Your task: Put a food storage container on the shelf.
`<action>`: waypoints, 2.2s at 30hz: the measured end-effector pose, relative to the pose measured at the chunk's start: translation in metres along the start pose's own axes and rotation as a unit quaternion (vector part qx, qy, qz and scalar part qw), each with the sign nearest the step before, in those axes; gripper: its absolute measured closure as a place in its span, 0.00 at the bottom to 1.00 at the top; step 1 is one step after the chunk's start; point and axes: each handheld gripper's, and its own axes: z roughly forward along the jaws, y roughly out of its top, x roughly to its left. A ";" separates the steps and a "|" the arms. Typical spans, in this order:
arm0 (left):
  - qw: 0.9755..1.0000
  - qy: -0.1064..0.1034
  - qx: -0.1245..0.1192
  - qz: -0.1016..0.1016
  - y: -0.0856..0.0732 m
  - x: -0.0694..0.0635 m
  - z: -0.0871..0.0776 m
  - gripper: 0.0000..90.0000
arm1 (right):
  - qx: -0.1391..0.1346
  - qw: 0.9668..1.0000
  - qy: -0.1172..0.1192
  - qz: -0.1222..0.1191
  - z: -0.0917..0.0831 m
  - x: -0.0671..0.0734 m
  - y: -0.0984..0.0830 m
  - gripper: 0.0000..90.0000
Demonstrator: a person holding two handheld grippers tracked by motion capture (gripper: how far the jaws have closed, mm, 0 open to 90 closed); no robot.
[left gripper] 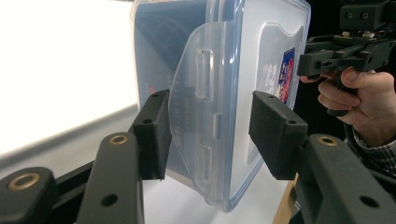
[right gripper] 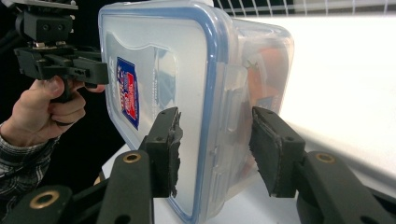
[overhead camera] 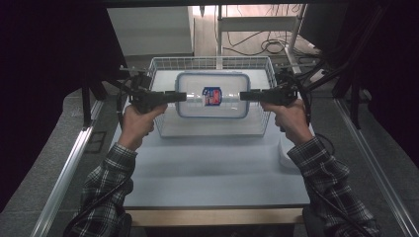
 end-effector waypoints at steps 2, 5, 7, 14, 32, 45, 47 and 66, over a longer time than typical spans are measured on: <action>1.000 0.001 0.001 0.003 0.004 0.001 0.000 0.55 | -0.003 1.000 0.001 0.001 0.000 -0.001 0.004 0.60; 1.000 0.004 -0.001 0.006 0.018 0.003 0.001 0.55 | -0.010 1.000 -0.002 0.000 0.002 -0.004 0.016 0.59; 1.000 0.004 -0.002 0.007 0.021 0.004 0.001 0.55 | -0.013 1.000 -0.003 0.000 0.002 -0.005 0.019 0.59; 1.000 0.003 -0.005 -0.002 0.033 0.019 0.009 0.55 | -0.014 1.000 -0.014 0.007 0.011 -0.014 0.036 0.58; 1.000 0.011 -0.003 0.013 0.035 0.038 0.024 0.53 | -0.010 0.999 -0.033 0.015 0.025 -0.030 0.047 0.56; 1.000 0.021 -0.006 0.017 0.036 0.039 0.026 0.52 | -0.001 0.999 -0.042 0.009 0.025 -0.027 0.044 0.56; 0.999 0.025 -0.006 0.022 0.036 0.038 0.026 0.51 | 0.000 0.999 -0.043 0.007 0.025 -0.026 0.044 0.56; 0.999 0.044 -0.001 0.025 0.035 0.041 0.033 0.41 | 0.019 0.997 -0.069 0.012 0.033 -0.033 0.038 0.59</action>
